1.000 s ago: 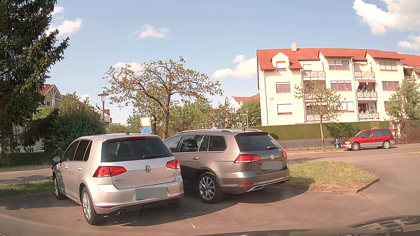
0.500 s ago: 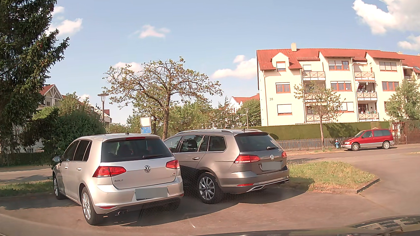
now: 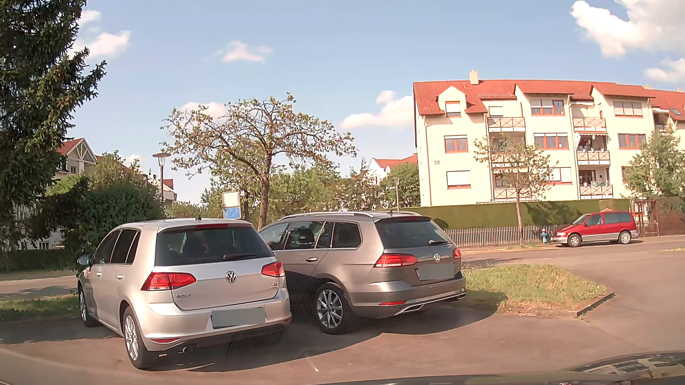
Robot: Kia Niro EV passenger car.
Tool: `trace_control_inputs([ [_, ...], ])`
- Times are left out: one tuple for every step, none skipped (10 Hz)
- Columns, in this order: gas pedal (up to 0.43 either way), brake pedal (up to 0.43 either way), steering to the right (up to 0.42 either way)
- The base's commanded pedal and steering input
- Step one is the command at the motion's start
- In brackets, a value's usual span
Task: Follow the waypoints while adhering to traffic rules and regulations
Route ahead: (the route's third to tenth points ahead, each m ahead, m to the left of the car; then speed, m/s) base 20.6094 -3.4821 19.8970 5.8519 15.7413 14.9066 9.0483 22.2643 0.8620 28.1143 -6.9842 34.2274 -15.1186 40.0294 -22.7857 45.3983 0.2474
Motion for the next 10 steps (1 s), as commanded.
trace_control_inputs([
  [0.000, 0.018, 0.803],
  [0.000, 0.018, 0.820],
  [0.000, 0.018, 0.837],
  [0.000, 0.018, 0.852],
  [0.000, 0.018, 0.869],
  [0.000, 0.018, 0.883],
  [0.000, 0.018, 0.893],
  [0.000, 0.018, 0.910],
  [0.000, 0.018, 0.928],
  [0.000, 0.018, 0.941],
])
